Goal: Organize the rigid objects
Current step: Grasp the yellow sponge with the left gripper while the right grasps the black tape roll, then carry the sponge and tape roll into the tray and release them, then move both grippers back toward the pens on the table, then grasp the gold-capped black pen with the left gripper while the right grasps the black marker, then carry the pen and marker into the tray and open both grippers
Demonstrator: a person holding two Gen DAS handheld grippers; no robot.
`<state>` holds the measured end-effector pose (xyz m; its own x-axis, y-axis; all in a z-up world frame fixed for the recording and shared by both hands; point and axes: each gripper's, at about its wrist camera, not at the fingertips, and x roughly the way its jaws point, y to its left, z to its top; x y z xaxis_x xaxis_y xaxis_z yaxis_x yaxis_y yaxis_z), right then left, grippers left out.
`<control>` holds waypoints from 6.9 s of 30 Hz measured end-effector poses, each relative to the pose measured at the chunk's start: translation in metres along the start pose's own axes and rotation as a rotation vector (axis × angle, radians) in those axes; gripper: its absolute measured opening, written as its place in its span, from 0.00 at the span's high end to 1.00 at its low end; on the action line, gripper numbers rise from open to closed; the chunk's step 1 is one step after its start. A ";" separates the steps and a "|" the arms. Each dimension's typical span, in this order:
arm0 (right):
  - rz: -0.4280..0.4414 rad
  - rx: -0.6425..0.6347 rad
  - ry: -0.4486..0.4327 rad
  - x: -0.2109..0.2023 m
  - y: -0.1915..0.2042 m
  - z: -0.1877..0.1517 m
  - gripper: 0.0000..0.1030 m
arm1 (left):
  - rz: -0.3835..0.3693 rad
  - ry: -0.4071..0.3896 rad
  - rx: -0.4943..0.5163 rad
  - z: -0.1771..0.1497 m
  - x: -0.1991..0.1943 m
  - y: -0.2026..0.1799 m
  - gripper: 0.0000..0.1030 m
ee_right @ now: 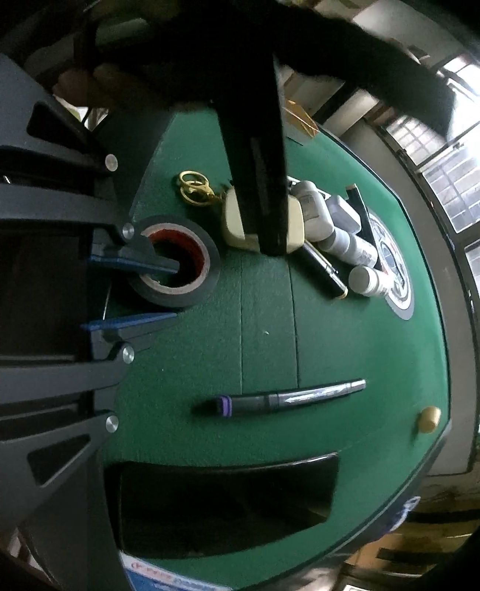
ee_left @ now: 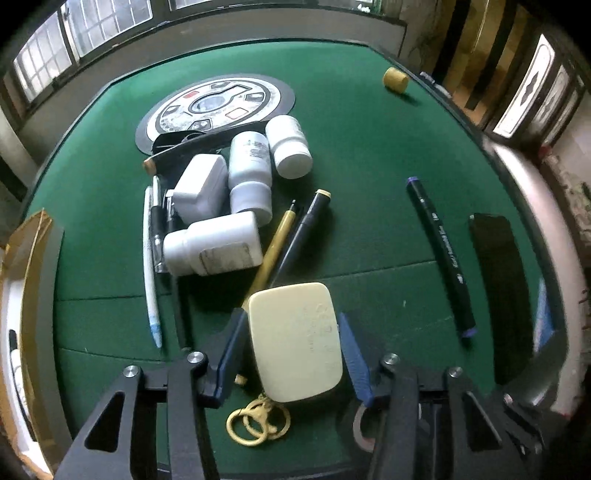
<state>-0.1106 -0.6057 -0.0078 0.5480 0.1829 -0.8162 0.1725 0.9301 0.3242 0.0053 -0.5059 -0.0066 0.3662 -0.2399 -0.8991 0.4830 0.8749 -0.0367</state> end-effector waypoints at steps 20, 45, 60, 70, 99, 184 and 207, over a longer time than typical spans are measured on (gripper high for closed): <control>0.092 0.173 -0.051 -0.003 -0.004 0.006 0.86 | -0.327 -0.005 -0.254 -0.016 -0.049 0.090 0.49; 0.343 -0.194 -0.014 0.033 0.214 0.060 0.86 | -0.149 -0.201 -0.526 -0.089 -0.201 0.314 0.49; 0.216 -0.310 0.029 0.090 0.295 0.079 0.86 | -0.058 0.042 -0.541 -0.118 -0.095 0.356 0.49; 0.022 -0.406 0.066 0.135 0.332 0.082 0.86 | 0.154 0.068 -0.401 -0.107 -0.079 0.337 0.48; 0.325 -0.298 -0.067 0.044 0.230 0.064 0.65 | 0.062 -0.305 -0.404 -0.098 -0.155 0.251 0.29; -0.102 0.141 -0.063 0.014 -0.039 0.056 0.84 | -0.085 -0.002 0.067 0.021 0.029 -0.010 0.86; 0.013 0.281 -0.101 0.000 -0.032 0.045 0.85 | -0.320 0.041 -0.059 0.002 0.002 0.017 0.86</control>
<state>-0.0791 -0.6499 0.0029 0.6280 0.1486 -0.7639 0.3766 0.8009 0.4655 0.0163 -0.4922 -0.0082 0.1707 -0.4906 -0.8545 0.5215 0.7808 -0.3442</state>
